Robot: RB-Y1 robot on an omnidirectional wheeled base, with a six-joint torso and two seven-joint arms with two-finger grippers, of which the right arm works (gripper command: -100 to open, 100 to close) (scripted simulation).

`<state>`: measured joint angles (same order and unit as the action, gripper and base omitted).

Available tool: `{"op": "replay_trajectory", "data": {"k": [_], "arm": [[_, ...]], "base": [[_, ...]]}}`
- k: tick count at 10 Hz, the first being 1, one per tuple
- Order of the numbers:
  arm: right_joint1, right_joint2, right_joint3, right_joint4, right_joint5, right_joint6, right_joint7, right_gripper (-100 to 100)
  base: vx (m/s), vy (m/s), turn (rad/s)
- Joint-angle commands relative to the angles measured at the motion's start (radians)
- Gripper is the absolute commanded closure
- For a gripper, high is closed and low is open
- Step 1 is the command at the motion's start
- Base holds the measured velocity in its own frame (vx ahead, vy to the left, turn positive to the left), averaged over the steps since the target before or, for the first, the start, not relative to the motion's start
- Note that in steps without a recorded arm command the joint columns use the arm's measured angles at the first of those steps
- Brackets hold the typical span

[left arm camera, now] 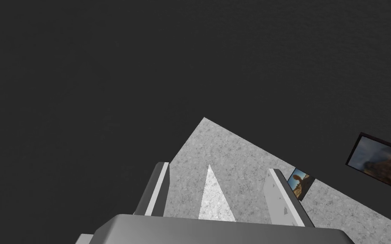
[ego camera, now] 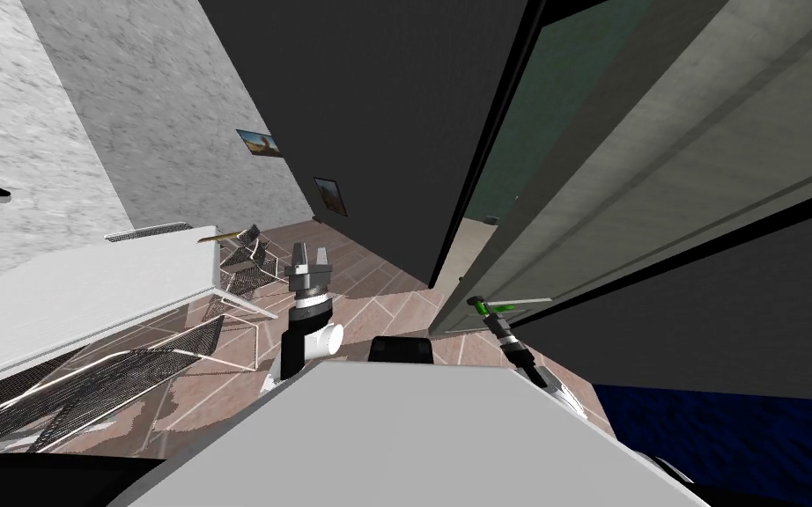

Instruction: Pull the door open

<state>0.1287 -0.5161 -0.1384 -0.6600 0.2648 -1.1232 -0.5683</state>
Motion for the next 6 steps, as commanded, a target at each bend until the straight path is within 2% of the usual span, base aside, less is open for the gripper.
{"op": "replay_trajectory", "data": {"k": [1, 6], "arm": [[0.002, -0.008, -0.002, 0.016, 0.003, -0.022, -0.002, 100], [0.007, -0.026, -0.005, 0.055, 0.011, -0.079, -0.011, 100]], "base": [[-0.231, -0.091, 0.185], [-0.207, -0.082, 0.162]]}}
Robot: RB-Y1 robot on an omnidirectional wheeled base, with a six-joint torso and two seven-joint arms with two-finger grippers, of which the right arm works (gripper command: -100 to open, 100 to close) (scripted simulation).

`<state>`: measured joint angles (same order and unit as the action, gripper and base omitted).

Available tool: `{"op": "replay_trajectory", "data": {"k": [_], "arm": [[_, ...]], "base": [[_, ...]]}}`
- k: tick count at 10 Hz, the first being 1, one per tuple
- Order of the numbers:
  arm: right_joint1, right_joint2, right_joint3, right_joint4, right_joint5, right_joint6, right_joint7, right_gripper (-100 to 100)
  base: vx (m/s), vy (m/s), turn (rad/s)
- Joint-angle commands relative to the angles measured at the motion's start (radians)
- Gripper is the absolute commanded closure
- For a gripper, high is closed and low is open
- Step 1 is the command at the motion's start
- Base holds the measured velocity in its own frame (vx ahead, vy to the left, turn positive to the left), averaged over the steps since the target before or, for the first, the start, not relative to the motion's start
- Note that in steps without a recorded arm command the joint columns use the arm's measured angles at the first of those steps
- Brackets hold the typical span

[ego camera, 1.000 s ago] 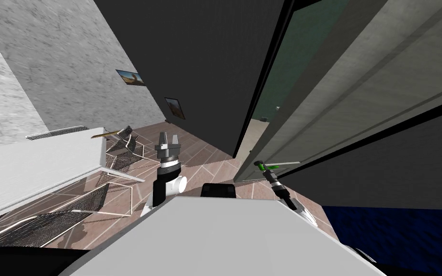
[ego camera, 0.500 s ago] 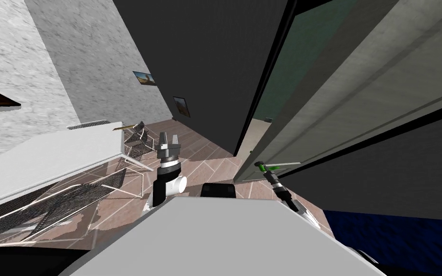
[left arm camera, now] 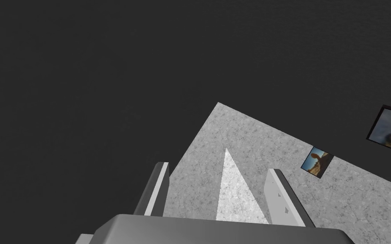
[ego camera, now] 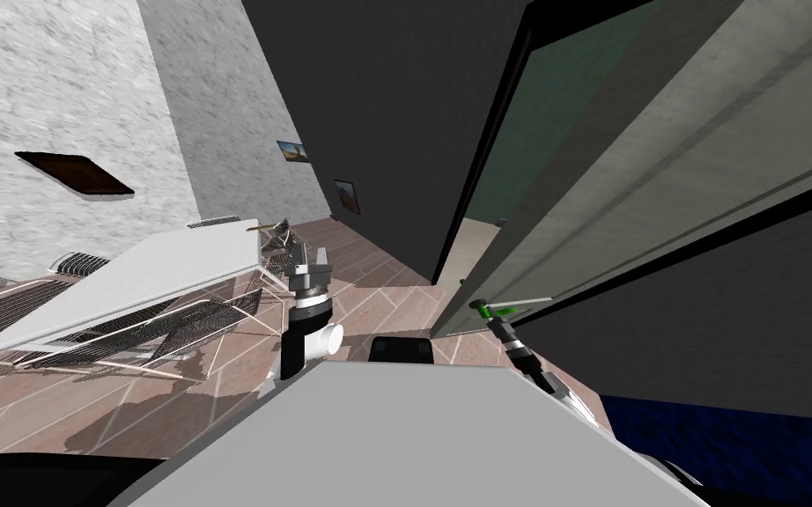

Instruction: Pull the door open

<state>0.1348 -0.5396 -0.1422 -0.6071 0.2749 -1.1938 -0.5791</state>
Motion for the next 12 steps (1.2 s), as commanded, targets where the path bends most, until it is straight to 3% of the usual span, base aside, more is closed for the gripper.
{"op": "replay_trajectory", "data": {"k": [1, 3, 12], "arm": [[0.001, -0.005, -0.002, 0.008, 0.002, -0.017, -0.001, 100], [0.000, -0.002, 0.002, 0.015, 0.004, -0.020, -0.002, 100], [-0.001, -0.017, -0.010, 0.061, 0.017, -0.079, -0.007, 100]], "base": [[-0.189, -0.104, 0.130], [-0.133, -0.077, 0.101], [-0.203, -0.085, 0.174]]}}
